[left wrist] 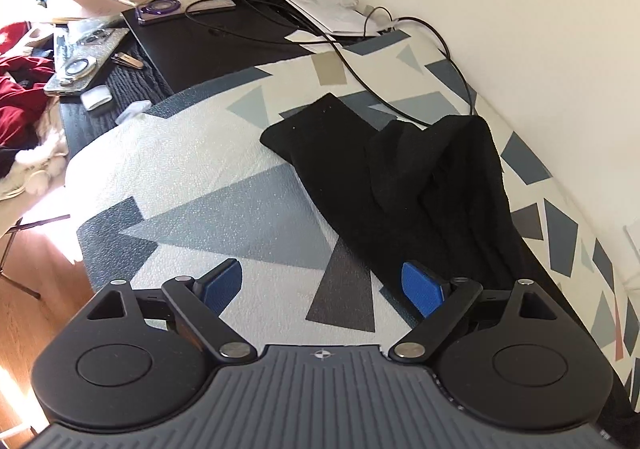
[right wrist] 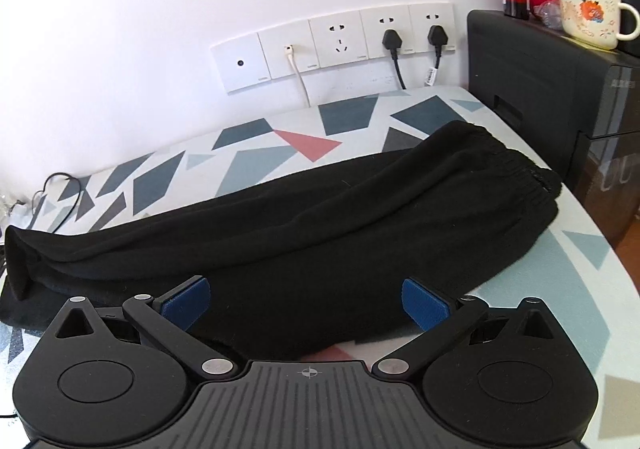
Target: Fold clothes
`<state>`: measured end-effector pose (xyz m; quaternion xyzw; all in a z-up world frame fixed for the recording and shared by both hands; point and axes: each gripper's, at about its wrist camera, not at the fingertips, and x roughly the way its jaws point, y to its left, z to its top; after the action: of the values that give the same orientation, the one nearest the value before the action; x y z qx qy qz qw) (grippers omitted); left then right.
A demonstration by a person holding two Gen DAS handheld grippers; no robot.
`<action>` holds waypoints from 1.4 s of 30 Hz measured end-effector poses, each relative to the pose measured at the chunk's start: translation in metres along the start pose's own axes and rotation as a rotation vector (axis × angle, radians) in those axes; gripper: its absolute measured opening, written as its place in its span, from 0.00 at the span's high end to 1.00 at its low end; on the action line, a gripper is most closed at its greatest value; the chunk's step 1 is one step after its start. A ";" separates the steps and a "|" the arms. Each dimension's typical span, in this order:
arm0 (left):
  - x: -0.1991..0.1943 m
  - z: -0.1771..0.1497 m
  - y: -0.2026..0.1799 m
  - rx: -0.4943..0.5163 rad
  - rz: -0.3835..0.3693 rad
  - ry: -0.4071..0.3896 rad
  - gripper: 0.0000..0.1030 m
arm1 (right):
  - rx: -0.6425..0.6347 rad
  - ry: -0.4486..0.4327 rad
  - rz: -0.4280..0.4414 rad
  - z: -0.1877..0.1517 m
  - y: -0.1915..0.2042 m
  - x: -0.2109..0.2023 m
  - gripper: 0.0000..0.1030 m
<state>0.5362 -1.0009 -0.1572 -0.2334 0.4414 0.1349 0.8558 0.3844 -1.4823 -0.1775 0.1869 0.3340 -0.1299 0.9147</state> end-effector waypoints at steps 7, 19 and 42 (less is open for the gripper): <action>0.026 0.039 0.029 0.072 -0.132 0.034 0.13 | 0.048 0.056 -0.094 -0.003 0.048 0.002 0.01; 0.049 0.118 0.111 0.229 -0.352 0.031 0.09 | 0.115 0.100 -0.191 -0.025 0.185 0.022 0.01; 0.126 0.131 0.129 -0.255 -0.639 0.432 0.14 | -0.143 0.127 -0.227 -0.037 0.267 0.046 0.01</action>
<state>0.6432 -0.8192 -0.2310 -0.4862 0.4961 -0.1364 0.7063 0.4948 -1.2322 -0.1663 0.0900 0.4185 -0.1961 0.8822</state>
